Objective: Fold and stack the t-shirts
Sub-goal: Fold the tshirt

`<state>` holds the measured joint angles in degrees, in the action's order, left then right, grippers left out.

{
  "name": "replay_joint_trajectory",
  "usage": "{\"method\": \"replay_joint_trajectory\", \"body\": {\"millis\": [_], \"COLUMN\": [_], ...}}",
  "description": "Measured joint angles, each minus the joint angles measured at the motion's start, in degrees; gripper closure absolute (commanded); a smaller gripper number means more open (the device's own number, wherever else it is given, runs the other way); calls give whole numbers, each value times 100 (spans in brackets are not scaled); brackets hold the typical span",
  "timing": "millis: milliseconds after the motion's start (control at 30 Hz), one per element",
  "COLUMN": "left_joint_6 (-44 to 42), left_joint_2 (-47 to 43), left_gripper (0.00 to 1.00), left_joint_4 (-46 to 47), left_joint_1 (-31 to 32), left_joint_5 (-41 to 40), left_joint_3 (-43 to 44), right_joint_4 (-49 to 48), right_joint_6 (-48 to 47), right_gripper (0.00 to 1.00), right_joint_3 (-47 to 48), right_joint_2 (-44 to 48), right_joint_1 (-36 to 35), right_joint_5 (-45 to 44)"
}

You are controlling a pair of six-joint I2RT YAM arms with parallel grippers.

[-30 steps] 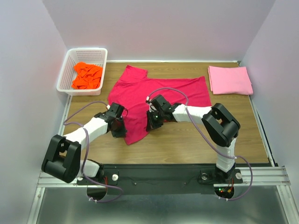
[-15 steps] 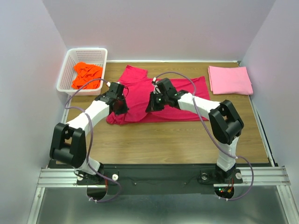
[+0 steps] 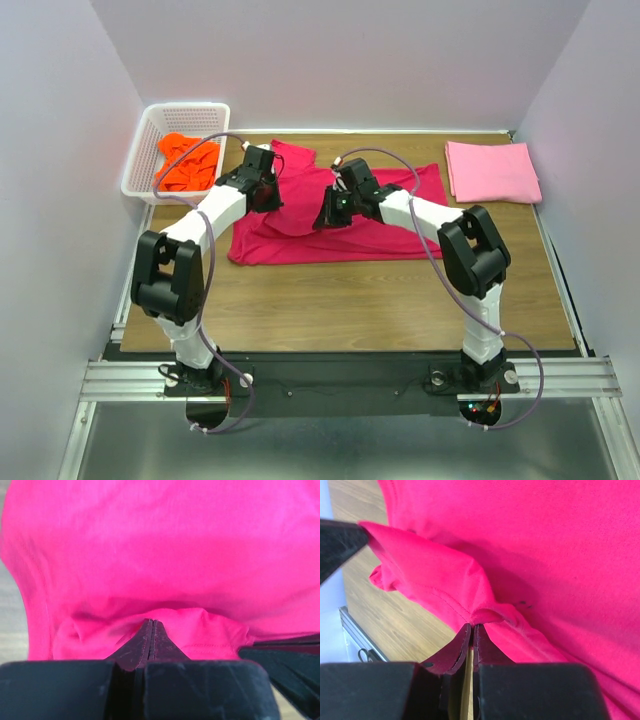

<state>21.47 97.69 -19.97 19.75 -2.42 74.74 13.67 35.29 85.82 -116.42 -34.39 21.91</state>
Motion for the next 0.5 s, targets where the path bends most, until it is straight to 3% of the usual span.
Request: {"method": "replay_joint_trajectory", "body": {"millis": [333,467,500], "left_joint_6": [-452,-485,-485], "left_joint_2": [623,658,667], "left_gripper": [100,98,91], "left_joint_4": [92,90,101], "left_joint_1": [-2,0,0], "left_joint_5": [-20,-22,-22], "left_joint_3": [525,557,570], "right_joint_4": [2,2,2], "right_joint_6": [111,199,210], "right_gripper": [91,78,73], "right_joint_3": [157,157,157], "right_joint_2": [-310,-310,-310], "right_joint_1": [92,164,188], "right_joint_5": [-7,-101,-133]}}
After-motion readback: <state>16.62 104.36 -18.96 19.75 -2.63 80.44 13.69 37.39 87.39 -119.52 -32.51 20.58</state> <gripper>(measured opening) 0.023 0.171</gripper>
